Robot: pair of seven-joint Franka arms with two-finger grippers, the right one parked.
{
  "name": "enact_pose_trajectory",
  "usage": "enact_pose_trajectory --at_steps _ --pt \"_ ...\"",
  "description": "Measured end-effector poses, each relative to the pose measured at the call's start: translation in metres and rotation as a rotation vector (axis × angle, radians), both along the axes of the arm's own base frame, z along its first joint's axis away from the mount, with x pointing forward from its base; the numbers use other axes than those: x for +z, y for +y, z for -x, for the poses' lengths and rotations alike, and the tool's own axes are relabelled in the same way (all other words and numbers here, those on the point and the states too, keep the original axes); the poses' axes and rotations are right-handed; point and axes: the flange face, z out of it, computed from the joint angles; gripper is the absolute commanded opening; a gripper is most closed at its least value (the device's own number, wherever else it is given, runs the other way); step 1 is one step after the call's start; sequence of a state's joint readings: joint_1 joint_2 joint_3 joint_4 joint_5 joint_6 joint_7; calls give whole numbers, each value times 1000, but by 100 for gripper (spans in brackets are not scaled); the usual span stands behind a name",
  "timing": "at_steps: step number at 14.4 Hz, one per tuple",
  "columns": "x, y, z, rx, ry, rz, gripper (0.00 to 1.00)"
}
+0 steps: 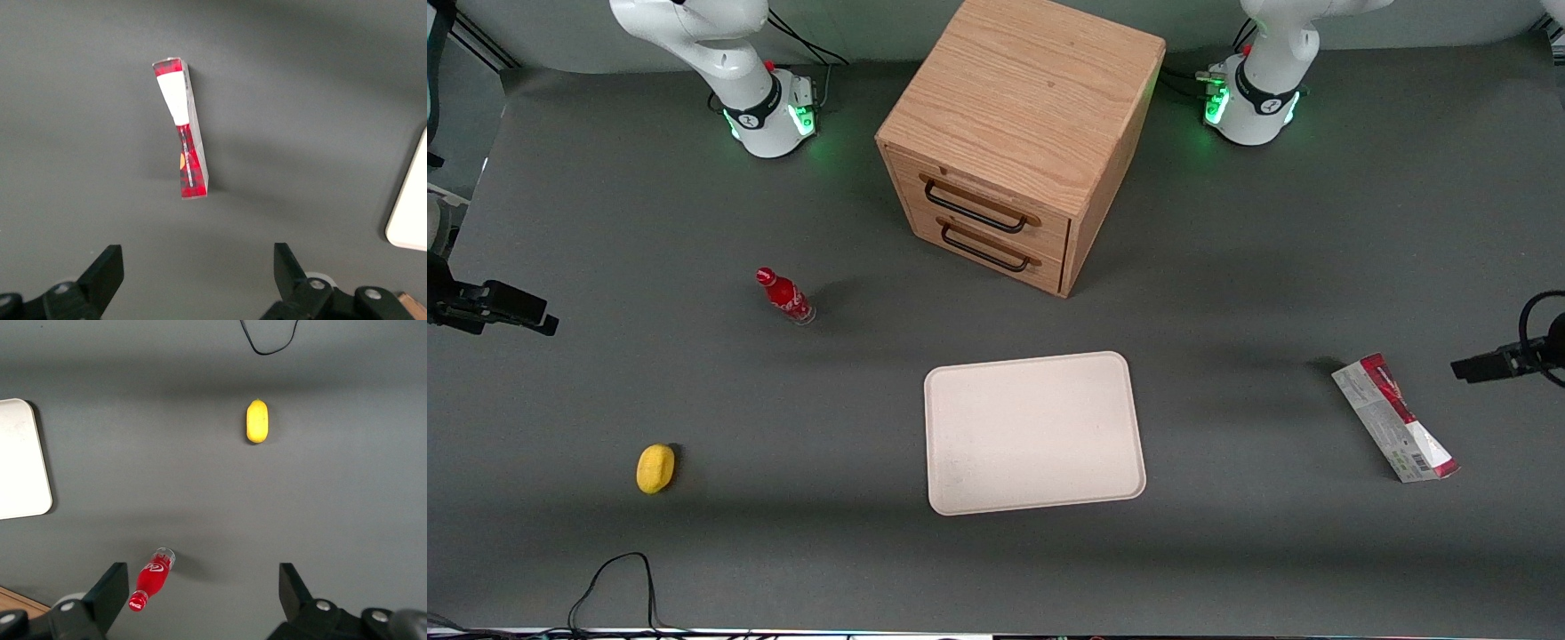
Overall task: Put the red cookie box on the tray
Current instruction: 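Lower the open left gripper over the red-and-white cookie box, then close the left gripper on the cookie box's end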
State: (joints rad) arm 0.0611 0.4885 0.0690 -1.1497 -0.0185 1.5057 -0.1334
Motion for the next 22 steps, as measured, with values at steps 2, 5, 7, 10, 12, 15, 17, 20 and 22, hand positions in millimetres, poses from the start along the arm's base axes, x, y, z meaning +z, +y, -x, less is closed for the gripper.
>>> enact_pose_trajectory --at_steps 2,5,7,10,12,15,17,20,22 --pt "-9 1 -6 10 7 -2 100" --pt "-15 9 -6 48 22 -7 100" --pt "-34 13 -6 75 63 -8 100" --pt "-89 15 -11 133 89 -18 100" --pt "-125 17 -10 168 95 -25 100" --pt "-174 34 -4 208 56 -30 100" --pt "-201 47 3 228 33 -32 100" --pt "-229 66 11 257 23 -34 100" --pt "-244 70 11 262 16 -35 100"
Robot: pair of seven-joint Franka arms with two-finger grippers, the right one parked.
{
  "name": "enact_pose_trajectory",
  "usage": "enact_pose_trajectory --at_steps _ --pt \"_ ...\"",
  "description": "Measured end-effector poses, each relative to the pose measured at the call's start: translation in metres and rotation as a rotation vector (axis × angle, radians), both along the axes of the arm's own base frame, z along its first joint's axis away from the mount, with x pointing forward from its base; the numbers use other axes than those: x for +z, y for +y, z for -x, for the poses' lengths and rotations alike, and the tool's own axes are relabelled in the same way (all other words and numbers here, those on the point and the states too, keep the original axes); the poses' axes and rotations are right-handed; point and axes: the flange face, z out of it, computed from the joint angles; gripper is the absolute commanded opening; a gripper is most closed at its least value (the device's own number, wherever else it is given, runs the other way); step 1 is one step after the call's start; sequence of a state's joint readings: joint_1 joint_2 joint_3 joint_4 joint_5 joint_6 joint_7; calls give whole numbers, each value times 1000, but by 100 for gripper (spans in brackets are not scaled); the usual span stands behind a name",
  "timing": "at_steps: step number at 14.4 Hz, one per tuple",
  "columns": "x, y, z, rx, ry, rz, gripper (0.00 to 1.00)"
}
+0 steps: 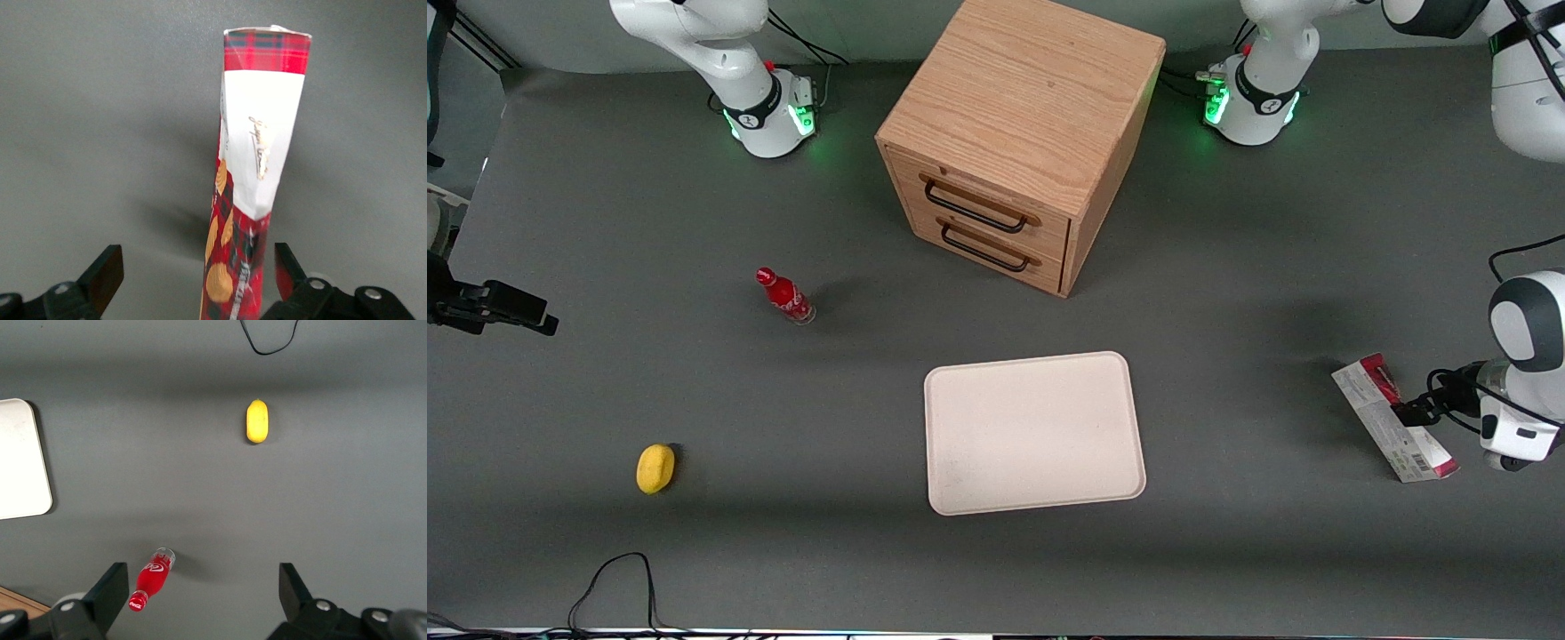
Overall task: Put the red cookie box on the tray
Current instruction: 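Close the left gripper on the cookie box's end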
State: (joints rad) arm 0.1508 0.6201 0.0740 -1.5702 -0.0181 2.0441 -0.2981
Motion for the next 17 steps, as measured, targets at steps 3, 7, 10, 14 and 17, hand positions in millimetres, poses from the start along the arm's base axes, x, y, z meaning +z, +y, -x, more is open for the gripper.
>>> enact_pose_trajectory --at_steps 3,7,10,14,17 --pt "-14 -6 -1 -1 4 5 100" --pt "-21 -15 -4 0 -2 5 100" --pt "-26 -16 -4 -1 2 5 40" --pt "-28 -17 -5 -6 -6 4 0" --pt "-28 -19 -5 -11 -7 4 0"
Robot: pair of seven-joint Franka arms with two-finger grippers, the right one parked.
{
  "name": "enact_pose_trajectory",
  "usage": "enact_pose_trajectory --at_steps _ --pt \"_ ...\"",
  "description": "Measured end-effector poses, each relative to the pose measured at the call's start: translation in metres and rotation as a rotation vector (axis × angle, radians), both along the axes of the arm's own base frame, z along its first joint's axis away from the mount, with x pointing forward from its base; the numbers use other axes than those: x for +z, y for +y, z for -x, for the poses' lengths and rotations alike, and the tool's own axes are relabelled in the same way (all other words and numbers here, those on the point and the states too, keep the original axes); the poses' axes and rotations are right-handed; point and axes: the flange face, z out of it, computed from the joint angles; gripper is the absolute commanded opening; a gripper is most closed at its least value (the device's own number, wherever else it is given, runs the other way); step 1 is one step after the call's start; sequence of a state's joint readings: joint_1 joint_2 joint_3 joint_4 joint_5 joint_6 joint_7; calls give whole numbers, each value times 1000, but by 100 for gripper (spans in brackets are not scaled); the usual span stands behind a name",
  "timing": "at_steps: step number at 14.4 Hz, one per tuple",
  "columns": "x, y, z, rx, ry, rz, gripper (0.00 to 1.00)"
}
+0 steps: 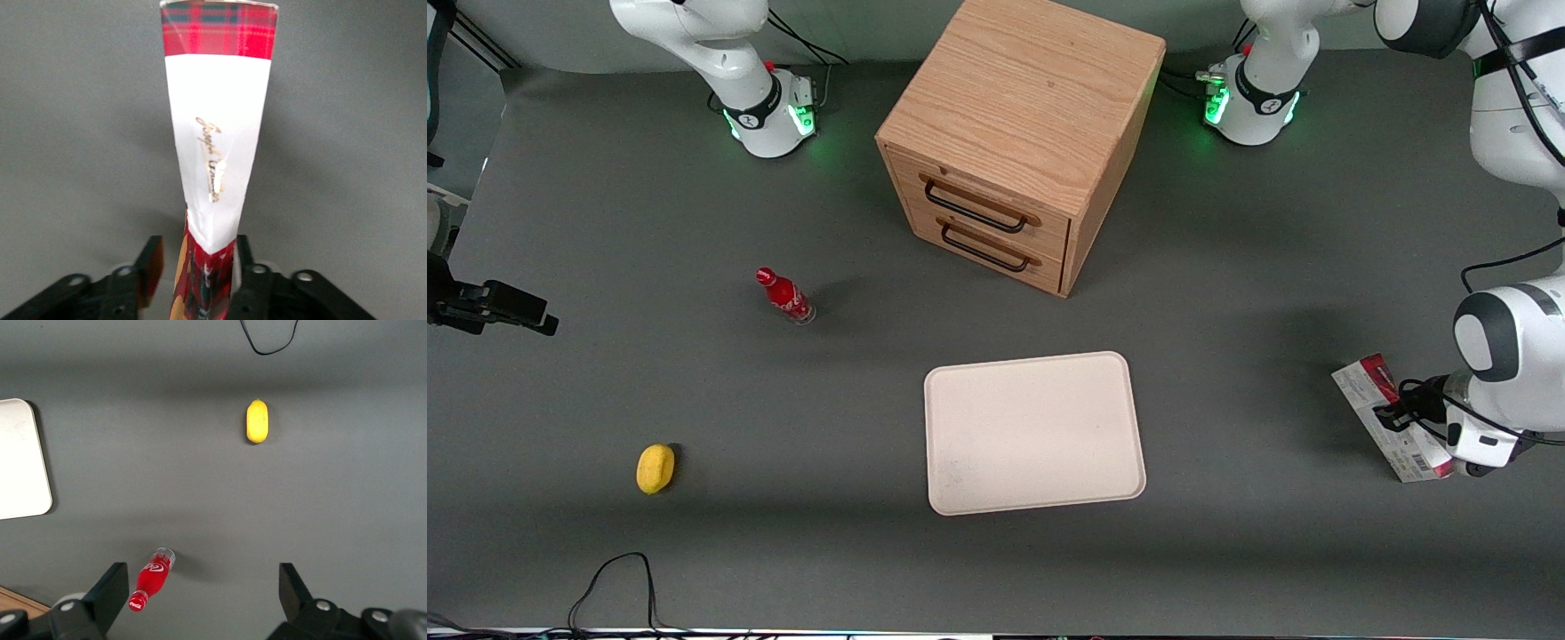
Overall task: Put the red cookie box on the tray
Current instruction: 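Close the left gripper on the cookie box's end, then lift the cookie box and carry it toward the white tray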
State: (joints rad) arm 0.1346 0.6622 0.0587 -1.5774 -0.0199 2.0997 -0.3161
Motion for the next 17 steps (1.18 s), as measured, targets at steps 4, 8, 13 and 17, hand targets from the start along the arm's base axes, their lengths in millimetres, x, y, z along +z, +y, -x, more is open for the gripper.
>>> enact_pose_trajectory --at_steps 4,8,13,17 --pt "0 0 0 -10 -2 1 0" --pt "2 0 -1 -17 -4 1 0" --pt "70 -23 8 -57 55 20 0" --pt "197 -65 46 -113 114 37 0"
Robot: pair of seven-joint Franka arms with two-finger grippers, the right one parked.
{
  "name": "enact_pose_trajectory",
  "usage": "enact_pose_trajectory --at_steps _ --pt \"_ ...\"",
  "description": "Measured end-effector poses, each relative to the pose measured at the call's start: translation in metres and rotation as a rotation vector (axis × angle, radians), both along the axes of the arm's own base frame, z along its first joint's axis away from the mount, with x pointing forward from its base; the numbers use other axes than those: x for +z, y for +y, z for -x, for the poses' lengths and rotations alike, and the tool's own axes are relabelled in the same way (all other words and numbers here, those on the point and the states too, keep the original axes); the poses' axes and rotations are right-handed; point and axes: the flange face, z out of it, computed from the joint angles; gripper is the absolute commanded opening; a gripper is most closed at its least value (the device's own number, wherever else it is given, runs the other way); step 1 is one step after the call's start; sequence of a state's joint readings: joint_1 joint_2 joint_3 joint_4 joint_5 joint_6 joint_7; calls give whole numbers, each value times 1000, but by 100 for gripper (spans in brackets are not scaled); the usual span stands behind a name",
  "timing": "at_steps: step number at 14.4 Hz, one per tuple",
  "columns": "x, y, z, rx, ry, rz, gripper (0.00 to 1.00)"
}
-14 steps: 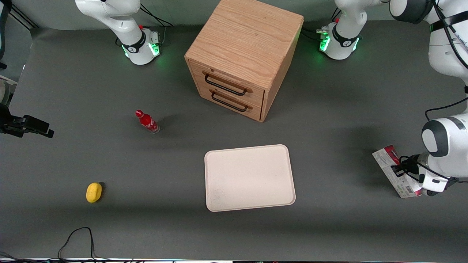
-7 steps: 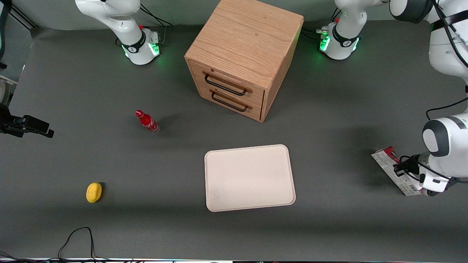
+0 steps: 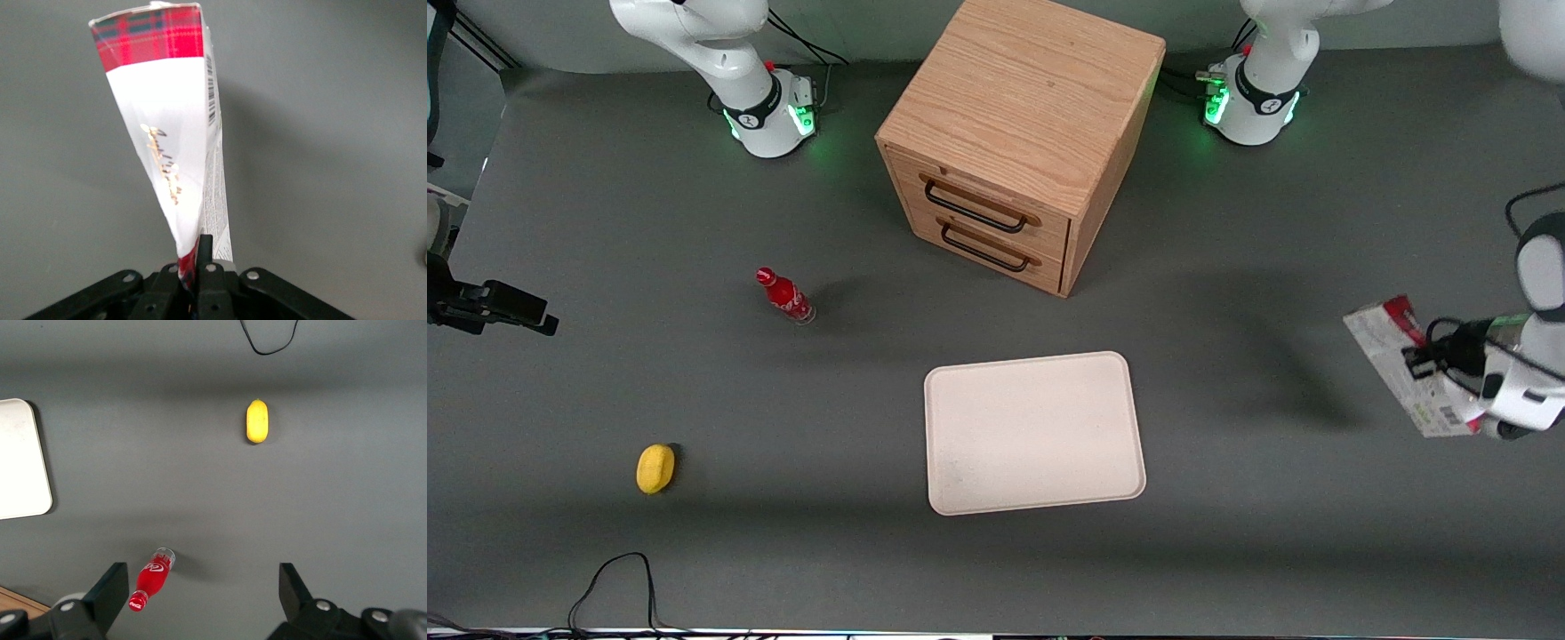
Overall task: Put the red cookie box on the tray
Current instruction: 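Lift the cookie box and carry it toward the white tray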
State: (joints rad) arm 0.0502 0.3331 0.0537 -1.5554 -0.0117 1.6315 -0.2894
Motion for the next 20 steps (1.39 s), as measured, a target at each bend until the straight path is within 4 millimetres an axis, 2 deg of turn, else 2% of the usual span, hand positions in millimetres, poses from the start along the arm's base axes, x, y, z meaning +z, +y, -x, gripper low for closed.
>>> enact_pose_trajectory --at_steps 3,5,6,7,9,13,16,18,20 --pt "77 -24 38 -35 16 9 0" --pt "105 -29 54 -44 0 13 0" --pt "109 -34 56 -53 -6 15 0" --pt "109 -43 55 -67 -7 19 0" --pt "100 -74 49 -98 -9 23 0" --pt "81 -174 24 -201 -22 49 0" --pt "69 -245 -4 -290 -51 90 0" --pt "55 -283 -25 -331 -79 118 0" --pt "31 -317 -43 -363 -108 144 0"
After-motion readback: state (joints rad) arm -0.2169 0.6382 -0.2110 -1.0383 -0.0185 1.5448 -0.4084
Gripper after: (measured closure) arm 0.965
